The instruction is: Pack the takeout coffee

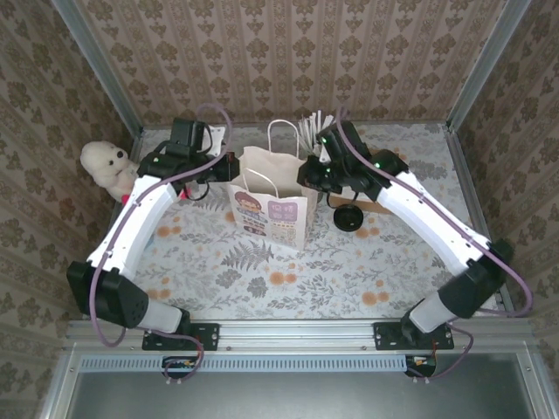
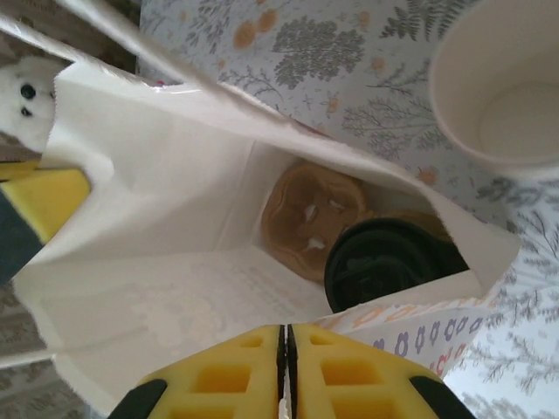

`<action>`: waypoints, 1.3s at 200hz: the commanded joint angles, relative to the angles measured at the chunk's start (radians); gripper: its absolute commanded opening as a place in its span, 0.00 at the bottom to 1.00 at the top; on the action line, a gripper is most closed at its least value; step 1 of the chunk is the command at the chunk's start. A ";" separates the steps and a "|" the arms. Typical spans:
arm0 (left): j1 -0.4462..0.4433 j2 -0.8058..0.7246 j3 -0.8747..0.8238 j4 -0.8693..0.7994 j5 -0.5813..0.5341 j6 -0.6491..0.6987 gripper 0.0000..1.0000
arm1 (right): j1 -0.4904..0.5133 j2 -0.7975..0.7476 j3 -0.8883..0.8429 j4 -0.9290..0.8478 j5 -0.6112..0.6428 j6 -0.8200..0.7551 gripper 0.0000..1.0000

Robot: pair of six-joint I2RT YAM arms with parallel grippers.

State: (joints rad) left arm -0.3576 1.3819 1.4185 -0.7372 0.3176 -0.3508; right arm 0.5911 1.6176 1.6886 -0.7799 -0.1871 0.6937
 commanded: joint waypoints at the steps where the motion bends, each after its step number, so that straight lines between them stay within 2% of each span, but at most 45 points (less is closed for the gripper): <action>1: 0.003 -0.063 -0.052 0.001 -0.061 -0.150 0.00 | -0.011 0.082 0.118 -0.087 -0.050 -0.145 0.12; 35: -0.007 -0.149 -0.154 0.053 -0.127 -0.259 0.00 | -0.034 0.179 0.252 -0.149 -0.035 -0.225 0.13; 51: -0.008 -0.165 -0.177 0.065 -0.134 -0.261 0.01 | -0.046 0.208 0.295 -0.171 -0.034 -0.239 0.13; 85: -0.011 -0.160 -0.163 0.060 -0.137 -0.264 0.03 | -0.050 0.219 0.290 -0.143 -0.062 -0.240 0.12; 128: -0.024 -0.250 -0.197 0.049 -0.242 -0.305 0.04 | -0.041 0.236 0.278 -0.077 -0.167 -0.225 0.13; 146: -0.025 -0.274 -0.211 0.057 -0.225 -0.310 0.04 | -0.034 0.236 0.278 -0.063 -0.188 -0.220 0.13; 169: -0.026 -0.262 -0.228 0.093 -0.153 -0.324 0.07 | -0.032 0.231 0.268 -0.054 -0.170 -0.215 0.14; 200: -0.027 -0.240 -0.251 0.110 -0.153 -0.353 0.08 | -0.033 0.248 0.262 -0.049 -0.165 -0.243 0.15; 218: -0.025 -0.250 -0.271 0.123 -0.159 -0.353 0.14 | -0.033 0.253 0.262 -0.050 -0.159 -0.258 0.16; 237: -0.010 -0.247 -0.268 0.124 -0.143 -0.327 0.22 | -0.036 0.235 0.263 -0.064 -0.108 -0.255 0.23; 260: 0.025 -0.225 -0.244 0.114 -0.112 -0.290 0.26 | -0.040 0.198 0.267 -0.091 -0.056 -0.253 0.32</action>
State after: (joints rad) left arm -0.3649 1.1397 1.1530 -0.6384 0.1650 -0.6804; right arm 0.5545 1.8481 1.9514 -0.8185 -0.3229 0.4480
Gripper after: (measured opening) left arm 0.239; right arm 0.270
